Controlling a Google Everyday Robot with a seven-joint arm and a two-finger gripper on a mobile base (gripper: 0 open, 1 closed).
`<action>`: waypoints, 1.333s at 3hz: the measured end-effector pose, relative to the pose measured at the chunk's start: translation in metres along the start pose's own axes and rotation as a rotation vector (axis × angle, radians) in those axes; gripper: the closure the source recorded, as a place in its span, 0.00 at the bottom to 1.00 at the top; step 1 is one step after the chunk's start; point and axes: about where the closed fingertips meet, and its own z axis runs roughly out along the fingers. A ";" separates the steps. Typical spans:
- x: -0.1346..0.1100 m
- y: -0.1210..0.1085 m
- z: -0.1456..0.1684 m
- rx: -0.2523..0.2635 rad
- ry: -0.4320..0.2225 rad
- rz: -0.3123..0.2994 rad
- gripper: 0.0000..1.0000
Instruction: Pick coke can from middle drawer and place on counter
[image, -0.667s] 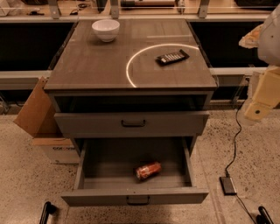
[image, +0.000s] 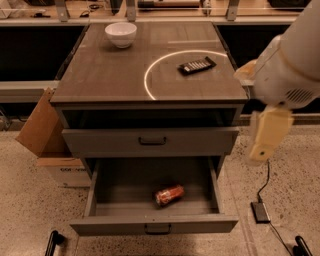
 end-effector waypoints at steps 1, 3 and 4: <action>-0.030 0.025 0.053 -0.106 -0.077 -0.114 0.00; -0.027 0.030 0.089 -0.154 -0.081 -0.178 0.00; -0.020 0.043 0.159 -0.227 -0.131 -0.307 0.00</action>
Offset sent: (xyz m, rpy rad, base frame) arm -0.0041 0.0352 -0.0425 0.0418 0.0624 0.1238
